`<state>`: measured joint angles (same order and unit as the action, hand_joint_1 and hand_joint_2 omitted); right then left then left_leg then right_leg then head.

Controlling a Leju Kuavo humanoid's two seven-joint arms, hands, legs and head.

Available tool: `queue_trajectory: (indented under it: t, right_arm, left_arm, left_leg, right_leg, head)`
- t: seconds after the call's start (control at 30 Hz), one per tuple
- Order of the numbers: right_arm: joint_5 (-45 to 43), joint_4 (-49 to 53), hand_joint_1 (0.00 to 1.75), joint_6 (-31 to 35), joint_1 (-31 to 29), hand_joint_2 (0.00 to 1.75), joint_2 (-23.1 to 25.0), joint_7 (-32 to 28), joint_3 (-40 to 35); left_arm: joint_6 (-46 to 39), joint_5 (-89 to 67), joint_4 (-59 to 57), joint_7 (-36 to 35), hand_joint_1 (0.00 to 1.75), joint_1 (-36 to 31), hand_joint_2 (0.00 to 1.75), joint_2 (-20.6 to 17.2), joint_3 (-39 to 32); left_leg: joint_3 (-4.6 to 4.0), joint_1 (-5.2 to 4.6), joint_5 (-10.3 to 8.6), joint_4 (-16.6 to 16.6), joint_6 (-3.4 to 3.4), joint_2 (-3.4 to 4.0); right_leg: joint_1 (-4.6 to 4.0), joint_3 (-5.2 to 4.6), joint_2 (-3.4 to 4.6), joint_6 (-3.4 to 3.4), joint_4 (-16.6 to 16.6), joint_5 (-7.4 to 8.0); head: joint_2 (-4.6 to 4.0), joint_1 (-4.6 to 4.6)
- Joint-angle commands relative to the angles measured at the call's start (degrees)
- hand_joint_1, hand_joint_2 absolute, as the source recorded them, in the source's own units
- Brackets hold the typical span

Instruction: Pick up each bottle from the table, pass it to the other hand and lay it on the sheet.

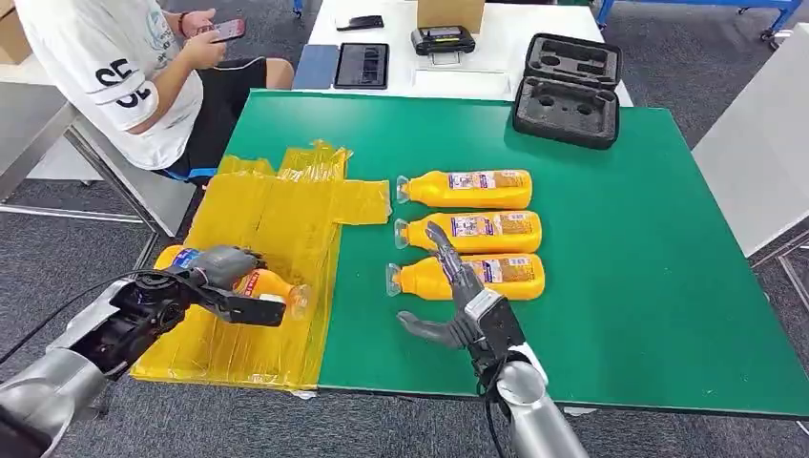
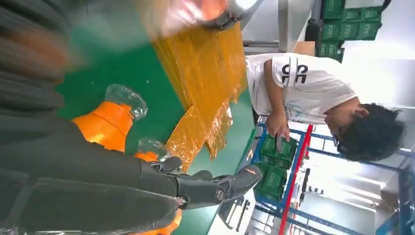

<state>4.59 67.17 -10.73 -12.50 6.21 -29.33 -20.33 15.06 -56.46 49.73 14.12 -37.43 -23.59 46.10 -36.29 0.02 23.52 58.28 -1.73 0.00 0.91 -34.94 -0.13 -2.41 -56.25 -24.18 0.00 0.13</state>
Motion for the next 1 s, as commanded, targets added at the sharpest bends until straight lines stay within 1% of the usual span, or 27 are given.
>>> queue_trajectory:
  t: [0.03,0.07,0.13,0.17,0.2,0.3,0.5,0.57,0.63,0.67,0.7,0.8,0.83,0.87,0.93,1.0]
  right_arm:
    - [-0.04,-3.91,0.00,0.13,-2.07,1.75,-0.52,0.10,-1.28]
    - [-0.04,-3.90,0.00,0.14,-2.07,1.75,-0.51,0.10,-1.30]
    - [-0.08,-3.89,0.00,0.10,-2.26,1.75,-0.47,0.14,-1.30]
    - [-0.12,-3.90,0.00,0.07,-2.32,1.75,-0.50,0.17,-1.27]
    - [-0.17,-3.91,0.00,0.04,-2.38,1.75,-0.56,0.19,-1.22]
    - [-0.38,-3.90,0.00,-0.08,-2.64,1.75,-0.66,0.29,-1.17]
    - [-0.43,-4.08,0.00,0.05,-2.71,1.75,-0.71,0.30,-1.36]
    - [-0.45,-4.11,0.00,0.09,-2.70,1.75,-0.74,0.30,-1.40]
    - [-0.49,-4.16,0.00,0.17,-2.64,1.75,-0.86,0.30,-1.45]
    - [-0.50,-4.26,0.00,0.21,-2.62,1.75,-0.93,0.30,-1.44]
    - [-0.55,-4.60,0.00,0.27,-2.65,1.75,-1.06,0.26,-1.47]
    - [-0.76,-5.08,0.00,0.17,-2.84,1.75,-1.19,-0.03,-1.53]
    - [-0.77,-5.10,0.00,0.19,-2.89,1.75,-1.18,-0.03,-1.56]
    - [-0.78,-5.12,0.00,0.23,-2.92,1.75,-1.19,-0.04,-1.60]
    - [-0.78,-4.92,0.00,0.40,-2.91,1.75,-1.36,-0.07,-1.66]
    - [-1.05,-4.45,0.00,0.41,-2.63,1.75,-1.75,-0.16,-1.80]
  left_arm:
    - [0.58,-0.18,-4.82,-0.35,0.00,0.22,1.75,2.80,0.01]
    - [0.53,-0.18,-4.88,-0.35,0.00,0.27,1.75,2.82,0.00]
    - [0.41,-0.22,-4.95,-0.31,0.00,0.53,1.75,2.74,0.03]
    - [0.38,-0.23,-4.97,-0.30,0.00,0.64,1.75,2.69,0.05]
    - [0.37,-0.24,-5.00,-0.29,0.00,0.79,1.75,2.63,0.07]
    - [0.27,-0.30,-4.58,-0.29,0.00,0.93,1.75,2.49,0.00]
    - [0.76,-0.54,-3.68,0.08,0.00,0.98,1.75,2.14,0.28]
    - [1.02,-0.65,-3.45,0.27,0.00,0.90,1.75,1.89,0.43]
    - [1.17,-0.92,-3.04,0.52,0.00,0.49,1.75,1.38,0.64]
    - [1.59,-0.94,-2.90,0.71,0.00,0.06,1.75,1.03,0.70]
    - [2.37,-1.04,-2.34,1.17,0.00,-0.58,1.75,0.20,1.03]
    - [3.32,-1.16,-1.10,1.80,0.00,-1.24,1.75,-1.22,1.35]
    - [3.53,-1.13,-0.76,2.00,0.00,-1.35,1.75,-1.53,1.39]
    - [3.73,-1.04,-0.18,2.14,0.00,-1.21,1.75,-1.85,1.38]
    - [4.71,-0.13,1.67,2.95,0.00,-1.89,1.75,-3.34,1.09]
    - [6.21,1.74,4.77,3.15,0.00,-2.45,1.75,-5.56,0.75]
  left_leg:
    - [0.37,0.05,0.07,-0.08,0.10,0.05]
    - [0.24,0.01,0.00,-0.09,0.09,0.02]
    - [0.40,0.05,0.05,-0.08,0.16,0.00]
    - [0.26,0.00,-0.01,-0.09,0.12,-0.03]
    - [0.40,0.04,0.05,-0.10,0.16,0.00]
    - [0.24,0.00,-0.02,-0.08,0.12,-0.09]
    - [0.20,-0.01,-0.04,-0.07,0.11,-0.12]
    - [0.43,0.05,0.04,-0.10,0.17,-0.09]
    - [0.39,0.06,0.04,-0.07,0.17,-0.08]
    - [0.24,0.02,-0.02,-0.06,0.14,-0.12]
    - [0.37,0.05,0.03,-0.07,0.17,-0.09]
    - [0.16,0.04,-0.04,-0.02,0.14,-0.12]
    - [0.30,0.08,0.05,0.01,0.18,-0.05]
    - [0.17,0.04,-0.03,-0.02,0.14,-0.09]
    - [0.37,0.11,0.09,0.01,0.20,-0.02]
    - [0.11,0.08,-0.01,0.03,0.15,-0.09]
  right_leg:
    - [-0.05,0.37,0.06,0.11,0.10,-0.05]
    - [-0.01,0.22,0.03,0.07,0.08,-0.02]
    - [-0.05,0.40,0.02,0.11,0.10,-0.08]
    - [0.00,0.25,0.02,0.06,0.07,-0.03]
    - [-0.04,0.40,0.05,0.11,0.10,-0.07]
    - [0.02,0.25,-0.01,0.05,0.06,-0.02]
    - [0.02,0.22,-0.05,0.05,0.05,-0.01]
    - [-0.04,0.46,-0.02,0.12,0.11,-0.06]
    - [-0.05,0.42,0.00,0.12,0.08,-0.06]
    - [-0.01,0.27,-0.04,0.07,0.06,-0.02]
    - [-0.05,0.40,-0.01,0.11,0.09,-0.06]
    - [-0.02,0.20,-0.04,0.06,0.03,-0.01]
    - [-0.07,0.33,0.03,0.11,0.03,-0.06]
    - [-0.03,0.21,-0.02,0.07,0.02,-0.01]
    - [-0.10,0.39,0.06,0.14,0.02,-0.09]
    - [-0.07,0.14,0.00,0.07,-0.02,-0.01]
  head:
    - [0.00,0.00]
    - [0.00,0.00]
    - [0.00,0.00]
    - [0.00,0.00]
    - [0.00,0.00]
    - [0.00,0.00]
    - [0.00,0.00]
    - [0.00,0.00]
    - [0.00,0.00]
    - [0.00,0.00]
    - [0.00,0.00]
    - [0.00,0.00]
    - [0.00,0.02]
    - [0.00,0.00]
    - [0.00,0.02]
    - [0.00,0.02]
